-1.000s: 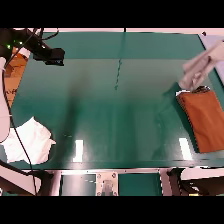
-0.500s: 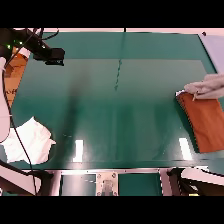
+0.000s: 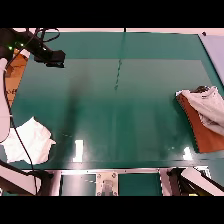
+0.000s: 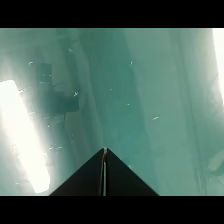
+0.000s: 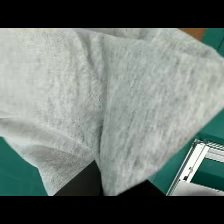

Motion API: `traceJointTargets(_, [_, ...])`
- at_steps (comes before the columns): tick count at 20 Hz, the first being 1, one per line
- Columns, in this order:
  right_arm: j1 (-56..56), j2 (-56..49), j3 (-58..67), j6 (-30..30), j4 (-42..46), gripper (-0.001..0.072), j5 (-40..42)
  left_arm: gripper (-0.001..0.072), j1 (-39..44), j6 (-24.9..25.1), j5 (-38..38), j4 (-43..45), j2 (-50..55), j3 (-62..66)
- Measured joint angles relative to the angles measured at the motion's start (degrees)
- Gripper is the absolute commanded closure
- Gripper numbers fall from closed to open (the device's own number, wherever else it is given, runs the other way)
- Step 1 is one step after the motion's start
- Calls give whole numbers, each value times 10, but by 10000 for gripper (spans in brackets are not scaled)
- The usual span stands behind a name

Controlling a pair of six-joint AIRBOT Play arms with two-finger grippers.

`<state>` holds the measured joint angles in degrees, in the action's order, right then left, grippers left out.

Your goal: Fold the shirts.

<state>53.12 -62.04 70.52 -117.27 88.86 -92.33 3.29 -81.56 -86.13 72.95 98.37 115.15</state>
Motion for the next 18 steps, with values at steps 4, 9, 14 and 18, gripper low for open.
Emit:
traceJointTargets(4, [10, 12, -89, 28, 38, 99, 51, 686, 0, 1, -1, -1, 0, -2])
traceJointTargets(9, [9, 14, -66, 106, 66, 345, 62, 687, 0, 4, -3, -1, 0, -2])
traceJointTargets(14, [-68, 14, -11, 140, -59, 699, 113, 687, 0, -10, -5, -4, -27, -8])
traceJointTargets(18, [-196, 48, -59, 175, -119, 698, 139, 687, 10, -26, 4, -15, -106, -115])
